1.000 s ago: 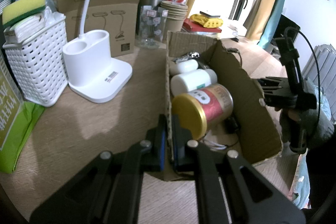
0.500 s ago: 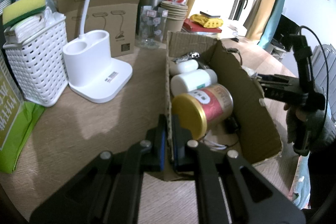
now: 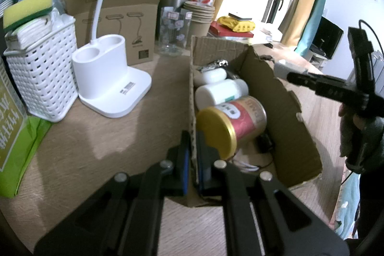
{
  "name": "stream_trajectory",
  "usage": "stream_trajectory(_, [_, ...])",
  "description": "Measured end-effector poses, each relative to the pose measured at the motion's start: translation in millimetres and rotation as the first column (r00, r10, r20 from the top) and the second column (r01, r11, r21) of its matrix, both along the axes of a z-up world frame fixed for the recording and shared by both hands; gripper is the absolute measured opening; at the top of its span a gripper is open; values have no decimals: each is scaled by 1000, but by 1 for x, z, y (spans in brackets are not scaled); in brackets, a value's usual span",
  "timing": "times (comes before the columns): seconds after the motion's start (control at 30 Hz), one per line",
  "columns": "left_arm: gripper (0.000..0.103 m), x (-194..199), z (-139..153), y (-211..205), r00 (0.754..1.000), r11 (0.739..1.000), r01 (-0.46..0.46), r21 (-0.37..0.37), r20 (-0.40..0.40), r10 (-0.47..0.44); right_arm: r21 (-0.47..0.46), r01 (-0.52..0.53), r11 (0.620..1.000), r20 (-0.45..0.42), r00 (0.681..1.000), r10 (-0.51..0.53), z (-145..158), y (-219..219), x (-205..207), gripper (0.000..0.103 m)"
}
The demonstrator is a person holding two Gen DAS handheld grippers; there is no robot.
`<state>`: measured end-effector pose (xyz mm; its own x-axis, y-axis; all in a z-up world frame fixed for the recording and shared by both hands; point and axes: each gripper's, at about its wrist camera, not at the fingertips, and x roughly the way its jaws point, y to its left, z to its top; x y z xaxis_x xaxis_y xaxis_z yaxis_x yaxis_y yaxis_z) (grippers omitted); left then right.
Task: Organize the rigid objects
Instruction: 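Move the right gripper to the white wall charger and grasp it, then lift the white charger with the right gripper and release it into the box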
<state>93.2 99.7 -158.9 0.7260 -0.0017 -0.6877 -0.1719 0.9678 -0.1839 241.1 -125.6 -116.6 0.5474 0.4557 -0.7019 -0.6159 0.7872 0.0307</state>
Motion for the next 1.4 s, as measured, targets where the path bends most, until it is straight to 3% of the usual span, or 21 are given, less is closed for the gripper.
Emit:
stream_trajectory(0.3, [6, 0, 0, 0, 1000, 1000, 0, 0, 0, 0, 15, -37, 999, 39, 999, 37, 22, 11, -6, 50])
stream_trajectory(0.8, [6, 0, 0, 0, 1000, 1000, 0, 0, 0, 0, 9, -96, 995, 67, 993, 95, 33, 35, -6, 50])
stream_trajectory(1.4, [6, -1, 0, 0, 1000, 1000, 0, 0, 1, 0, 30, -185, 982, 29, 982, 184, 26, 82, 13, 50])
